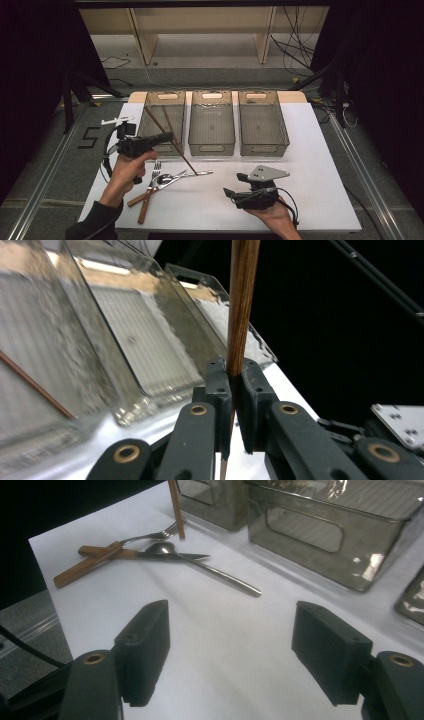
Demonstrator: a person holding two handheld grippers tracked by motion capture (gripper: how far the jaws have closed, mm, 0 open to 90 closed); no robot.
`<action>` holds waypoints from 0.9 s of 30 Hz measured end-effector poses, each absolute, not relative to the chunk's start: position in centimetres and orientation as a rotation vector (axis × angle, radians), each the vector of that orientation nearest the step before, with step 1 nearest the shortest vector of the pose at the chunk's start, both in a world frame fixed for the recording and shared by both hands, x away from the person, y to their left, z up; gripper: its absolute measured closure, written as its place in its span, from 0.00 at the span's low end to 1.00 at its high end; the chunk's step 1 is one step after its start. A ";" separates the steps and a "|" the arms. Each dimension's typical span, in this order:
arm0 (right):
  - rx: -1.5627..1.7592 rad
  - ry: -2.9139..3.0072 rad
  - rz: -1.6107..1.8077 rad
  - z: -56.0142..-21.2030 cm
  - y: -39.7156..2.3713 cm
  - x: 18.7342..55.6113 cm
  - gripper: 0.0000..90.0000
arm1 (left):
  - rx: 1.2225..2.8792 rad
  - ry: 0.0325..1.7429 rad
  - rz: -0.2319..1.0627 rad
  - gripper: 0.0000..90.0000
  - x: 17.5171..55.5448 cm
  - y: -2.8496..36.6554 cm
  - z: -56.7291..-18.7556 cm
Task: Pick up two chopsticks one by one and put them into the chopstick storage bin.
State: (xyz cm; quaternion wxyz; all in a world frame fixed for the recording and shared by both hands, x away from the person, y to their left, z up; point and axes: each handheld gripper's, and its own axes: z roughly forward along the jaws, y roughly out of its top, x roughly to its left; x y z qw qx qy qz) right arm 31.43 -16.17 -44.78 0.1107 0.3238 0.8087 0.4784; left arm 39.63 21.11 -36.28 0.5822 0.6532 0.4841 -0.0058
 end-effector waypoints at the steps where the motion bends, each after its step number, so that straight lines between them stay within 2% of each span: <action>1: 0.958 2.371 1.407 -44.8 -16.4 31.4 0.34 | 1.527 1.133 -0.004 0.94 40.0 21.3 -35.9; 8: 0.970 2.372 1.400 -45.1 -16.9 31.2 0.31 | 1.563 1.153 0.071 0.94 42.6 22.1 -32.7; 12: 0.976 2.372 1.396 -45.1 -17.0 31.1 0.30 | 1.570 1.185 0.071 0.94 44.3 22.8 -31.9; 27: 0.995 2.340 1.428 -45.1 -17.6 30.8 0.28 | 1.543 1.289 0.115 0.94 48.3 24.6 -32.2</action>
